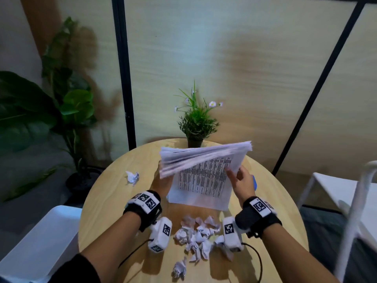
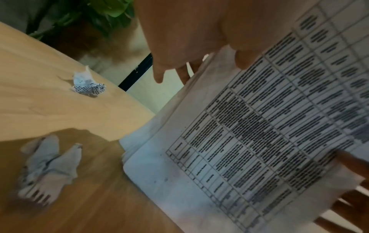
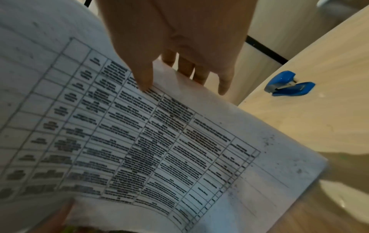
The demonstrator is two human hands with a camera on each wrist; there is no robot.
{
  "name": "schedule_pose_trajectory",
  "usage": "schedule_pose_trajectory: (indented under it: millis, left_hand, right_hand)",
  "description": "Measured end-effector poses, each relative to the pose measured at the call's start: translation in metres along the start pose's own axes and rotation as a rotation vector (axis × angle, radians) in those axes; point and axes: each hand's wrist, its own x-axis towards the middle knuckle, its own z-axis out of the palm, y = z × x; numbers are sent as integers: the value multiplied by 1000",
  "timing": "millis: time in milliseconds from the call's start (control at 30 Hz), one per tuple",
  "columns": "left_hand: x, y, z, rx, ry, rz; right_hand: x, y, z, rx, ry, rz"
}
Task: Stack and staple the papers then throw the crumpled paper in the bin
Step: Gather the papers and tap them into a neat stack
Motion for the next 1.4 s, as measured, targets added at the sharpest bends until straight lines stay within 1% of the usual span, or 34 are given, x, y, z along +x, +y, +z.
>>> schedule_pose_trajectory:
  millis: [33,100,133,200,267,367,433,500,600,667,733,800,867,933,967,1033,1067,1133,1167,1200,1233,1300,1400]
  left_hand:
    - [0,4,0,-6,-5,-4]
    - [9,4,0,-62,5,54]
    - [15,5,-1,-81,29,96]
    - [19,7,-3,-141,-10,137]
    - [25,-7,-5,-168,-32,160]
    - [26,-28,-5,-150,-42,101]
    - [22,-32,-1,-197,32,83]
    - [13,-28,5,-88,108,131]
    - [2,-23,16,-38,122,225]
    - [0,-16,24,-41,112,269]
    - [0,-7,29,-82,129,296]
    - [-1,-6,28,-125,165,287]
    - [-6,-14,25,-127,192,259]
    - [-13,-26,26,-123,136,174]
    - [-16,-27,27,-126,97,97]
    - [-17,-27,29,-231,50,-59]
    - [-15,-29,28,-273,59,-93]
    - [-7,-38,24,-303,112,-115]
    - [-6,-39,23,-312,137,-145]
    - [-5,-43,23,-291,131,-186]
    - [-4,-48,24,-234,100,-189]
    - [-3,-45,27,-160,21,-117]
    - [2,-35,23,-219,96,-64]
  right_hand:
    - [3,2,3,-9,-2,-29]
    - [11,3,7,-7,37,-74]
    - [15,0,9,36,55,-87]
    - [21,-7,12,170,23,-93]
    - [25,-13,16,226,9,-103]
    - [26,-15,24,226,30,-160]
    - [22,-12,27,246,47,-172]
    - [16,-5,30,266,94,-184]
    - [7,-7,37,263,181,-215]
    - [3,-20,44,271,180,-294]
    - [0,-33,48,284,186,-381]
    - [-4,-36,50,238,214,-408]
    - [-11,-18,50,146,231,-341]
    - [-19,8,48,95,187,-209]
    - [-20,21,47,77,159,-128]
    - [-15,40,44,49,115,13]
    - [-11,46,43,59,106,58]
    - [-2,51,42,74,94,128]
    - [2,55,43,53,95,167]
    - [5,56,45,18,88,193]
    - [6,58,49,-9,78,212]
    - [7,59,55,5,59,241]
    - [5,49,52,93,100,218]
